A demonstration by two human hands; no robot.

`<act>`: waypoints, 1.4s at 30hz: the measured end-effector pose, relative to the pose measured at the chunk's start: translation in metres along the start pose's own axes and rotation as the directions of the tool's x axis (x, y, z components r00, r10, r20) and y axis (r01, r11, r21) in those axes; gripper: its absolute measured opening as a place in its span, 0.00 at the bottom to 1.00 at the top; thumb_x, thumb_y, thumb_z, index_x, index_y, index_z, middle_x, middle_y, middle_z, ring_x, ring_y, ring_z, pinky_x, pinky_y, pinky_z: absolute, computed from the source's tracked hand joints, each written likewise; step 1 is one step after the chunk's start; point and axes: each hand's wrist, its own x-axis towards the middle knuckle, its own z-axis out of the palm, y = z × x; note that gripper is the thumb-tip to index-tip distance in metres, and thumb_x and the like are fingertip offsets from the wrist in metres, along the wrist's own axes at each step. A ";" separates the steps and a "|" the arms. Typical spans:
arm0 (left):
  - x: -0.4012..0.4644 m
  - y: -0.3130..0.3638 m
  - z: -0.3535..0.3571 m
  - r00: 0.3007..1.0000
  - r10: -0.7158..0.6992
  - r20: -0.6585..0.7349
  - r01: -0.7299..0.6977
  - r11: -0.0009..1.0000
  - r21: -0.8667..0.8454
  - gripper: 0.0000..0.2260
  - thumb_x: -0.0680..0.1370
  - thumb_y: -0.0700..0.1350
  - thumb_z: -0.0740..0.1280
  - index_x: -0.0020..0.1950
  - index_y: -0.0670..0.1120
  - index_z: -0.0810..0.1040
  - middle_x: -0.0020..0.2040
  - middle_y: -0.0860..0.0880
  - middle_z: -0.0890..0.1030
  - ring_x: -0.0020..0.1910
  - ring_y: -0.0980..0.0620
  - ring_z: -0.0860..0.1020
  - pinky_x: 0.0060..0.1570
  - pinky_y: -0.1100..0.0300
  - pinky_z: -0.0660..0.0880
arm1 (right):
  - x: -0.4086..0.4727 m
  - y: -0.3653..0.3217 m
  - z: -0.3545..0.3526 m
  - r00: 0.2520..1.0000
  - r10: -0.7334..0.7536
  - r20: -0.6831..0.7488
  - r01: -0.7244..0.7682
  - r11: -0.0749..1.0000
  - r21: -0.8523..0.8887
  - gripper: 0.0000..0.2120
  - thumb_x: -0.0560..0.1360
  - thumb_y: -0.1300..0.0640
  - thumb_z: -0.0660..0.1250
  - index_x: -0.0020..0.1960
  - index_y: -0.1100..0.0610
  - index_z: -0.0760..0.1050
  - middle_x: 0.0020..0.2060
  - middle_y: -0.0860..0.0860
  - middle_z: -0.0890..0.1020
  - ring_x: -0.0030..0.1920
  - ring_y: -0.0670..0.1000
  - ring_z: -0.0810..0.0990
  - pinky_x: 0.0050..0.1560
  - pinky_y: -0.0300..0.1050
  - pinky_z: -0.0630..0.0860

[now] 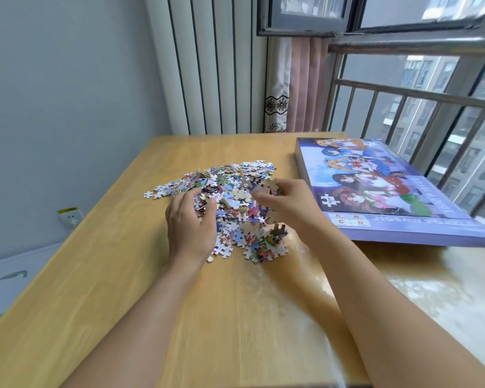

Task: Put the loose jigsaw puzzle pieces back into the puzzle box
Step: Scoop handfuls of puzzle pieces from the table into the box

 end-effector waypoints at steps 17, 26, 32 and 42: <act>-0.023 0.045 0.017 0.783 0.527 0.331 -0.537 0.841 -0.070 0.20 0.73 0.48 0.72 0.64 0.48 0.77 0.61 0.51 0.77 0.62 0.52 0.72 0.60 0.71 0.63 | -0.068 -0.034 -0.077 0.932 0.258 0.253 -0.347 0.834 0.429 0.09 0.74 0.61 0.75 0.53 0.61 0.81 0.46 0.55 0.84 0.41 0.50 0.83 0.35 0.40 0.79; -0.037 0.115 0.095 0.575 0.564 0.592 -0.696 0.718 -0.008 0.25 0.69 0.38 0.70 0.67 0.48 0.78 0.65 0.48 0.79 0.65 0.46 0.74 0.63 0.54 0.71 | -0.120 0.007 -0.152 0.872 0.422 0.249 -0.488 0.800 0.351 0.07 0.75 0.62 0.74 0.53 0.60 0.81 0.45 0.54 0.86 0.40 0.48 0.84 0.33 0.39 0.79; -0.025 0.133 0.110 0.789 0.474 0.391 -0.456 0.878 -0.145 0.10 0.76 0.56 0.72 0.41 0.51 0.83 0.30 0.55 0.78 0.33 0.49 0.76 0.32 0.55 0.71 | -0.123 0.021 -0.162 0.836 0.496 0.234 -0.548 0.750 0.371 0.07 0.76 0.62 0.73 0.53 0.63 0.82 0.45 0.57 0.86 0.39 0.50 0.83 0.33 0.37 0.79; -0.013 0.164 0.105 0.849 0.398 0.346 -0.309 0.907 -0.285 0.13 0.78 0.54 0.70 0.54 0.46 0.86 0.44 0.49 0.86 0.44 0.47 0.81 0.45 0.53 0.76 | -0.073 0.002 -0.182 0.787 0.610 0.094 -0.550 0.624 0.555 0.14 0.74 0.63 0.74 0.58 0.65 0.78 0.49 0.61 0.82 0.28 0.48 0.82 0.26 0.35 0.78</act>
